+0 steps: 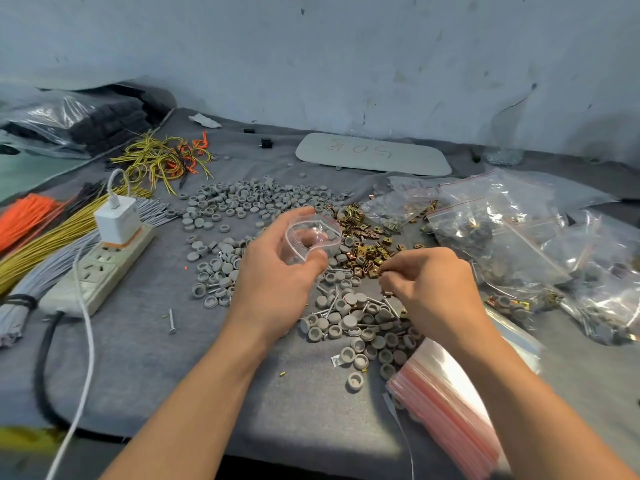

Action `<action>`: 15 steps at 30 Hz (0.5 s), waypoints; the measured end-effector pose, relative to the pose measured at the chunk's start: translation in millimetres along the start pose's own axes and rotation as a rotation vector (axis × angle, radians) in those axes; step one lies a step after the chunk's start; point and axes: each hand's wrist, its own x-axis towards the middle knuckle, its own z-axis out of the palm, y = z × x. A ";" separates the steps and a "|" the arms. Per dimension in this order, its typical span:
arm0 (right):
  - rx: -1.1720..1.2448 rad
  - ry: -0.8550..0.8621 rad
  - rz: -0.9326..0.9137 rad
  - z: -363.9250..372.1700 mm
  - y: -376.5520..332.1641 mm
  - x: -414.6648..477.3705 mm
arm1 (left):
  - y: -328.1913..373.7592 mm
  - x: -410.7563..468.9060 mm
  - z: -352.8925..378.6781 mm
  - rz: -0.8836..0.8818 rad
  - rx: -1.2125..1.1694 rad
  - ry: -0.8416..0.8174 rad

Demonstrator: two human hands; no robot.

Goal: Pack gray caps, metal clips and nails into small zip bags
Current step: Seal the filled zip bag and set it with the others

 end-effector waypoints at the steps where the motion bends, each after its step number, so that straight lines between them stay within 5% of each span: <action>1: 0.029 -0.001 0.017 -0.1 0.0 -1.1 | 0.3 0.0 -0.3 0.002 0.003 -0.002; 15: -0.027 0.101 0.196 0.2 3.6 6.7 | 0.5 -1.2 -3.4 0.009 0.039 -0.019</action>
